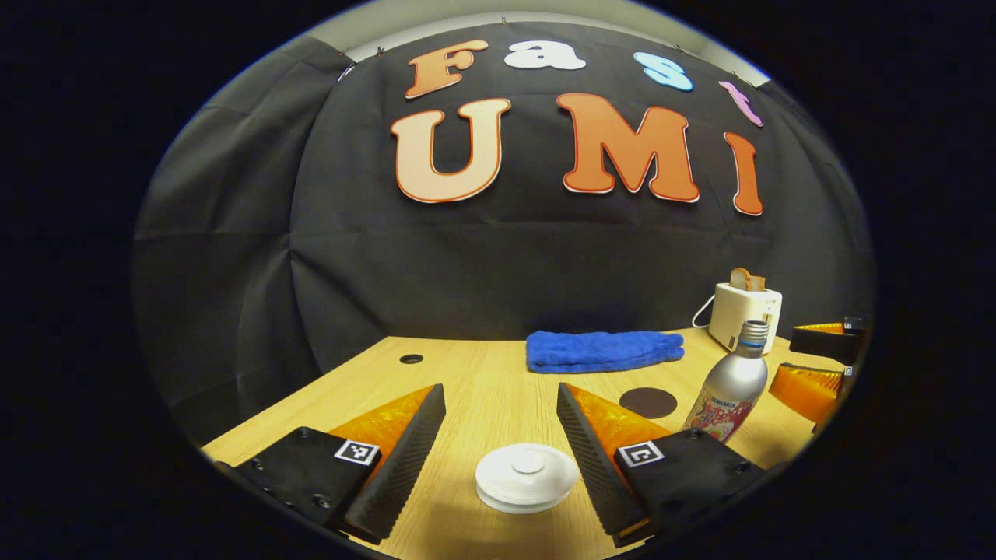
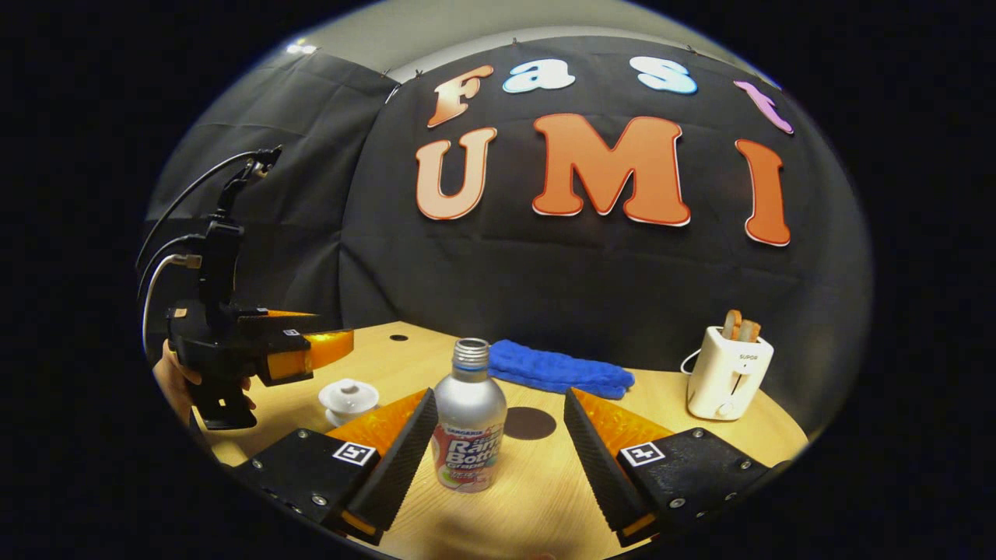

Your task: Open the teacup lid with one hand, grasp the water bottle and pour water into the teacup with the other hand; after pouring, place the water bottle on the coaster and then close the teacup lid.

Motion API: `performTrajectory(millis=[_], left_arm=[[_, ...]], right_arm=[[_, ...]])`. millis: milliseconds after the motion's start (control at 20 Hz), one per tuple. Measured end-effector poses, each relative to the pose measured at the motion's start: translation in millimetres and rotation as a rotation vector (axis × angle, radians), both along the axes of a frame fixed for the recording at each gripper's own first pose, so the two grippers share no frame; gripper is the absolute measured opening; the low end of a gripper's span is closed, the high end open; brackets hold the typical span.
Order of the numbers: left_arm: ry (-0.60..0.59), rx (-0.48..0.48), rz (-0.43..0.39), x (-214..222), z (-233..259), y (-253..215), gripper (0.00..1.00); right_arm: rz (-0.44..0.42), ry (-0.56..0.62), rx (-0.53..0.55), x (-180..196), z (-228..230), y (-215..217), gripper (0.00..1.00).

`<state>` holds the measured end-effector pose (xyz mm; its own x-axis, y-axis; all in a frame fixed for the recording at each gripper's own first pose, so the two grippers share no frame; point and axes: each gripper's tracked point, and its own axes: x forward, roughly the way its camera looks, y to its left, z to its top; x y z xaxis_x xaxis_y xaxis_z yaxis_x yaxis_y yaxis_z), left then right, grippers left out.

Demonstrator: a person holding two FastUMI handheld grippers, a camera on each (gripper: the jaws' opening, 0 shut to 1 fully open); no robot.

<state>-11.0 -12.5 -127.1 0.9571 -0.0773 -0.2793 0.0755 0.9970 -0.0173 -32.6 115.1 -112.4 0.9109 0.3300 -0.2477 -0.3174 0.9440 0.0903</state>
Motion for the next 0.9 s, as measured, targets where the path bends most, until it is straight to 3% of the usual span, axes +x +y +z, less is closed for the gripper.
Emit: performTrajectory(millis=[400,600,650,750,850,900], left_arm=[[0.126,0.024,-0.058,-4,-45,-14,0.94],[0.168,0.050,-0.078,-5,-61,-20,0.87],[0.173,0.050,-0.081,-5,-63,-21,0.79],[0.181,0.045,-0.089,-4,-69,-23,0.81],[0.188,0.035,-0.088,-3,-75,-22,0.73],[0.188,0.032,-0.092,-4,-75,-23,0.76]], right_arm=[[0.048,0.105,-0.018,6,-42,17,0.99],[0.063,0.134,-0.022,7,-53,25,0.98],[0.065,0.139,-0.022,7,-55,26,0.99],[0.068,0.152,-0.012,9,-59,28,0.98],[0.069,0.165,0.007,12,-62,30,0.98],[0.072,0.172,0.015,12,-63,32,0.94]])
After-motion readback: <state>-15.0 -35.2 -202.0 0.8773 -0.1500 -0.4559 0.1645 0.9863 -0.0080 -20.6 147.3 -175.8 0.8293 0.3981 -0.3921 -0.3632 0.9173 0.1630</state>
